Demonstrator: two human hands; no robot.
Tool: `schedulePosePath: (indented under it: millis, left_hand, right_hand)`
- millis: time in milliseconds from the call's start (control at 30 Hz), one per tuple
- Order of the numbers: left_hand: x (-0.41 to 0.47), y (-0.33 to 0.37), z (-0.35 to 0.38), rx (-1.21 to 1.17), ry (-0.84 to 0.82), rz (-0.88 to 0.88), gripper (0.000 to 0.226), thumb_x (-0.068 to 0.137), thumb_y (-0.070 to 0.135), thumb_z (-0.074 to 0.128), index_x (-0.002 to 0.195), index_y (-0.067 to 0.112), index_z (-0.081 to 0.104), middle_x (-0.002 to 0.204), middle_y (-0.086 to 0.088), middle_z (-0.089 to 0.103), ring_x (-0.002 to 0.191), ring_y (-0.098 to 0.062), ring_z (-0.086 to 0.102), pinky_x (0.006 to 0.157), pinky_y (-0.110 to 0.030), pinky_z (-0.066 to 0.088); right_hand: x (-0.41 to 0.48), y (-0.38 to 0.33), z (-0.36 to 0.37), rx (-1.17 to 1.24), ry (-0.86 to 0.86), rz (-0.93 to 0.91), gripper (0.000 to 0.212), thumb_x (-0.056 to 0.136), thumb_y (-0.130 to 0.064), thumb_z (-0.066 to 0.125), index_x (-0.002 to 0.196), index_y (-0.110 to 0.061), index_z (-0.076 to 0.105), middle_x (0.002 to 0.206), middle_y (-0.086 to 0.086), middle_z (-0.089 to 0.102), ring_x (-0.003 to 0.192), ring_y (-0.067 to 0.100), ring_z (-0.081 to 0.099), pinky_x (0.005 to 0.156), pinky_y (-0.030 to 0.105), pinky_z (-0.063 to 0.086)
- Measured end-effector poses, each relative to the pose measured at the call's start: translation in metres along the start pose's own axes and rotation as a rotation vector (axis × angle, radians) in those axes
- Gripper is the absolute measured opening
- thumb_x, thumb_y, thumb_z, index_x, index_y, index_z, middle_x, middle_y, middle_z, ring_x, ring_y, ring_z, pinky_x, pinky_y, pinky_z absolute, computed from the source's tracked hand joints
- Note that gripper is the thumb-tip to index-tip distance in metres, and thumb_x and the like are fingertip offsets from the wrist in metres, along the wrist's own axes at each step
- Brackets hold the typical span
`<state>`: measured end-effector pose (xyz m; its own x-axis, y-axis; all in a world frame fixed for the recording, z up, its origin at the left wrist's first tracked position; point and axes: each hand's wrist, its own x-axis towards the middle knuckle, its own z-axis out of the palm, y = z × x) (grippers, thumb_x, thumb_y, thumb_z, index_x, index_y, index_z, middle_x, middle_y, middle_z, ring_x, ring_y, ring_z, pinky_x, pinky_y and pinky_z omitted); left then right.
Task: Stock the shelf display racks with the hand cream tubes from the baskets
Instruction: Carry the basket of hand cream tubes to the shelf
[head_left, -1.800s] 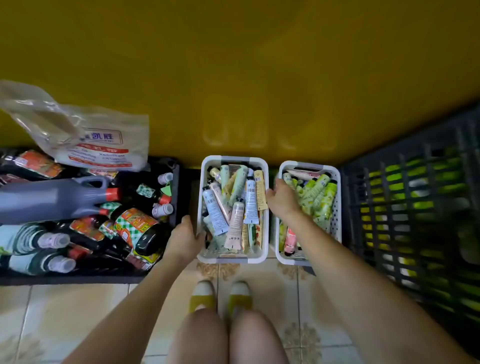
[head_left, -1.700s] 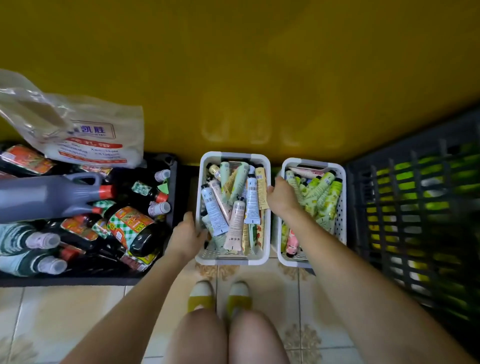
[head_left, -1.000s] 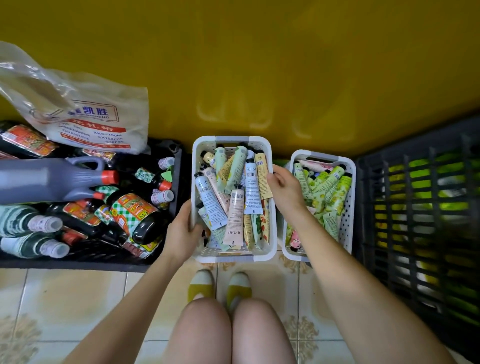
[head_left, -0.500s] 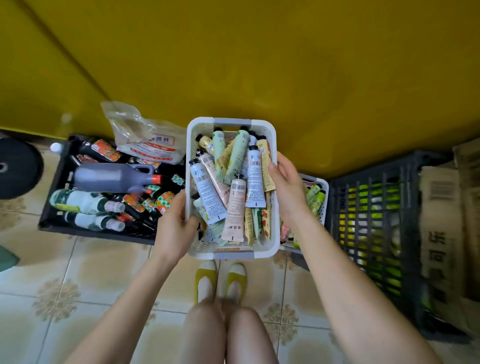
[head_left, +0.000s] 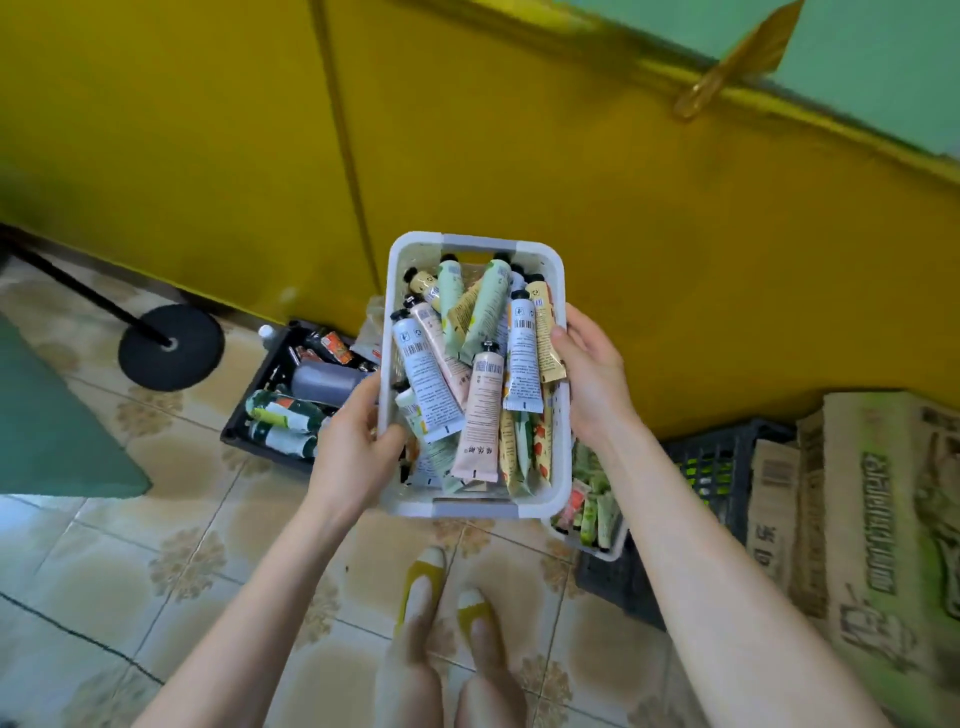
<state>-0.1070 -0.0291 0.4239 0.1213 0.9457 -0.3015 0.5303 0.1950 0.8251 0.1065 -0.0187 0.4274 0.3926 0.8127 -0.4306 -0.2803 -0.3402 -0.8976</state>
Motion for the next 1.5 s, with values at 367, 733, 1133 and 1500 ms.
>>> schedulePosePath:
  millis: [367,733,1133,1500]
  left_hand:
    - [-0.099,0.048,-0.061,-0.060,0.296,-0.037,0.053,0.081,-0.001,0.052,0.123,0.030,0.053,0.096,0.010,0.062,0.085,-0.017,0.061,0.077,-0.043,0.054]
    - [-0.239,0.031,-0.086,-0.267,0.613,-0.175,0.054,0.079,-0.003,0.054,0.119,0.034,0.052,0.092,0.009,0.064,0.087,-0.019,0.063,0.077,-0.046,0.055]
    - [-0.428,-0.044,-0.114,-0.450,0.986,-0.349,0.060,0.078,-0.006,0.053,0.129,0.026,0.049,0.105,-0.001,0.067,0.090,-0.017,0.065,0.078,-0.045,0.056]
    - [-0.638,-0.126,-0.131,-0.454,1.290,-0.602,0.055,0.082,0.000,0.053,0.123,0.037,0.047,0.094,0.005,0.066,0.080,-0.015,0.066,0.069,-0.039,0.057]
  right_hand:
    - [-0.070,-0.072,0.046,-0.052,-0.322,-0.082,0.034,0.095,-0.005,0.046,0.127,-0.010,0.054,0.114,0.013,0.064,0.095,0.021,0.065,0.079,0.036,0.056]
    - [-0.180,-0.075,0.094,-0.170,-0.686,-0.056,0.027,0.092,-0.008,0.053,0.118,-0.013,0.059,0.102,0.012,0.068,0.083,0.019,0.068,0.070,0.036,0.059]
    - [-0.352,-0.005,0.174,-0.420,-1.120,-0.022,0.015,0.088,-0.016,0.061,0.100,-0.025,0.065,0.098,0.007,0.071,0.086,0.022,0.069,0.077,0.041,0.058]
    - [-0.572,0.107,0.228,-0.568,-1.465,0.092,0.016,0.089,-0.014,0.058,0.082,-0.026,0.066,0.087,0.006,0.071,0.078,0.020,0.066,0.079,0.042,0.053]
